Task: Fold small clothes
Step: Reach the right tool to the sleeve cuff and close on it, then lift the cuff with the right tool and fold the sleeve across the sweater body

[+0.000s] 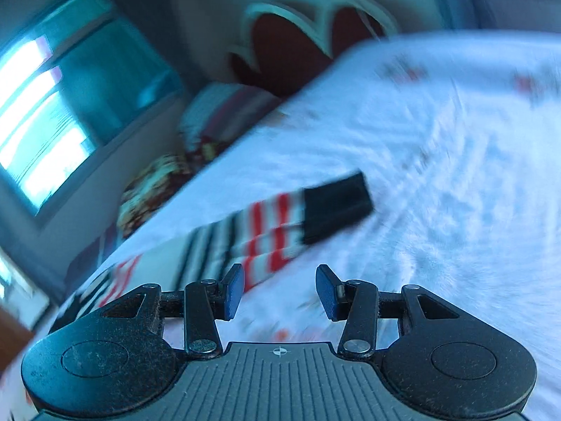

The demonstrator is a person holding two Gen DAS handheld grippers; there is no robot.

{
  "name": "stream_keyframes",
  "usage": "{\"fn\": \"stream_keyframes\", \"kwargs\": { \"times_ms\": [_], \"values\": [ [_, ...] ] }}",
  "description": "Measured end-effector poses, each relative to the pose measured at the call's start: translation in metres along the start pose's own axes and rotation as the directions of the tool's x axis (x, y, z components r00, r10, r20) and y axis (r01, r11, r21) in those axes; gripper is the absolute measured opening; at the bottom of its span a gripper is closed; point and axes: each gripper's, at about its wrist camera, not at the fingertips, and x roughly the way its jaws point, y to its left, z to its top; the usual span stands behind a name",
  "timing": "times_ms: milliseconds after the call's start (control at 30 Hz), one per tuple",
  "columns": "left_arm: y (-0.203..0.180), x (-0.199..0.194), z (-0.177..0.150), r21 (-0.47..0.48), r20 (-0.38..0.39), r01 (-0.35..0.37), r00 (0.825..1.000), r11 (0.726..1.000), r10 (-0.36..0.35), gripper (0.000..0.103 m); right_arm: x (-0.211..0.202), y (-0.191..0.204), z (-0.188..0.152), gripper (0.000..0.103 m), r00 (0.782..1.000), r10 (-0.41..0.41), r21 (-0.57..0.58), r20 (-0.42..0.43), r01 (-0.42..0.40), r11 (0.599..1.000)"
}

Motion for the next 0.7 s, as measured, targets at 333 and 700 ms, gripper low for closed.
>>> {"fn": "stream_keyframes", "kwargs": {
  "times_ms": [333,700],
  "values": [
    [-0.031,0.049,0.003,0.018,-0.084,0.003,0.996,1.000,-0.002,0.092,0.058,-0.051,0.020,0.008,0.999,0.029,0.187,-0.013,-0.026,0.982],
    [-0.011,0.083,0.023,0.079,-0.161,-0.051,0.985,0.996,0.063,0.098,0.054,-0.034,0.030,0.004,1.000,-0.009,0.009,0.008,0.009,1.000]
  ]
}}
